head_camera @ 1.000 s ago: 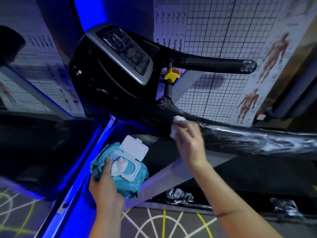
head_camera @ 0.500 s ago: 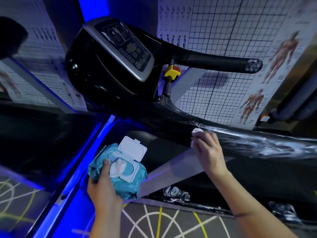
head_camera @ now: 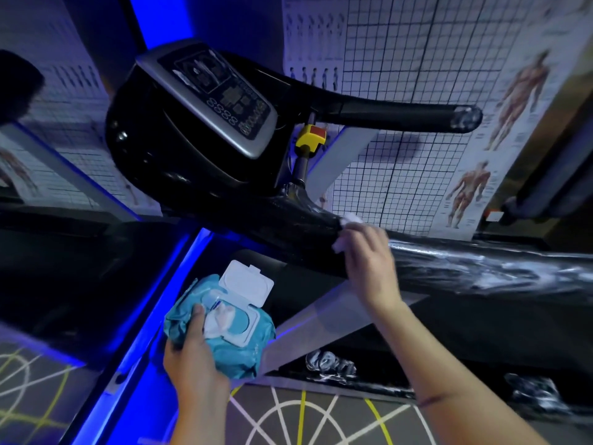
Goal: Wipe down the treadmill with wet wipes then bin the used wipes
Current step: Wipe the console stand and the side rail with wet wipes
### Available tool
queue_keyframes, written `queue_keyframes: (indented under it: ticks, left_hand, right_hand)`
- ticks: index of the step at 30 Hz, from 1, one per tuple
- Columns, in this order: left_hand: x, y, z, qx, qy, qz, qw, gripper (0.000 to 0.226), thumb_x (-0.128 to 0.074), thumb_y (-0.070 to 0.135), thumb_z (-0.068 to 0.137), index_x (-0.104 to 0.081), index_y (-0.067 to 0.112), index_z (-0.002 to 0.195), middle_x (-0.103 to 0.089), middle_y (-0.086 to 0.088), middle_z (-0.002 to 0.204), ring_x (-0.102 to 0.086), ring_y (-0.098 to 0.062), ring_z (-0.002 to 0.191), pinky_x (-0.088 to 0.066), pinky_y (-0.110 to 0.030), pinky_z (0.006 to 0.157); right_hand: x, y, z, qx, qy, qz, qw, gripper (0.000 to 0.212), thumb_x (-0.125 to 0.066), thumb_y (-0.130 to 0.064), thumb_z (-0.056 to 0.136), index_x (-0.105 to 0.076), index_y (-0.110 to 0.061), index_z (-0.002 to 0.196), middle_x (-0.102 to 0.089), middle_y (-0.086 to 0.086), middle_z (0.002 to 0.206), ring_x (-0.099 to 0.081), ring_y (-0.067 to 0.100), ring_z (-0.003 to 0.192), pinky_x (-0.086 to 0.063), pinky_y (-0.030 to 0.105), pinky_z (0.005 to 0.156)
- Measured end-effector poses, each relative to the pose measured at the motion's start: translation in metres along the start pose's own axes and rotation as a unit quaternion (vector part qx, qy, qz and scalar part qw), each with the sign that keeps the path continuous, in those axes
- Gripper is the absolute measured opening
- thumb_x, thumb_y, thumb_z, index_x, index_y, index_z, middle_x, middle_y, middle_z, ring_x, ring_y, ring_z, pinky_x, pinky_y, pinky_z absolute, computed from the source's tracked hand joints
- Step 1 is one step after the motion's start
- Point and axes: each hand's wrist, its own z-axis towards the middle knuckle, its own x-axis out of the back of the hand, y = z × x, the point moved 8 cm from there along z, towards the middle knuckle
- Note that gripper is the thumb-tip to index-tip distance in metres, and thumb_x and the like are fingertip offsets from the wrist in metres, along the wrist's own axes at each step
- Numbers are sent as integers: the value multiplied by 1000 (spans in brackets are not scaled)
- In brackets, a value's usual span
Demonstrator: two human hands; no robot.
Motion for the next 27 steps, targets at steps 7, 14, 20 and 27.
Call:
queue_keyframes:
  ticks: [7,14,20,27]
  left_hand:
    - [-2,-2,-4,-4,-1,3,1000,42,-81,26,91,-70,18,131,-77,-1,115,-75,-28,103,-58,-55,96]
    - [-12,5,-5,-10,-12,-4,1000,36,-80,24,93,-70,22,127,-76,4,108,-73,-22,96,-59,-46,88]
    - [-13,4,-8,-19,-4,-9,1000,41,-82,24,90,-71,17,128,-76,-2,113,-74,-27,98,-59,-41,82]
    - [-11,9,-2,-24,11,-32,999,43,-85,28,87,-72,22,128,-76,-2,120,-74,-30,106,-59,-52,92]
  right_hand:
    - [-2,-7,34,-36,-3,40,999,28,-67,7,83,-73,-6,107,-69,5,106,-61,27,98,-47,29,92]
    - [-54,-51,42,4,-80,68,994,26,-65,-3,91,-72,-3,116,-68,6,122,-64,26,112,-49,32,100]
    - [-82,-74,88,-20,-102,110,988,17,-62,-1,92,-77,-6,99,-74,5,108,-69,21,97,-56,34,85]
    - [-44,-27,64,-111,-165,23,980,28,-57,-3,83,-73,-24,75,-72,-3,90,-66,23,84,-46,29,71]
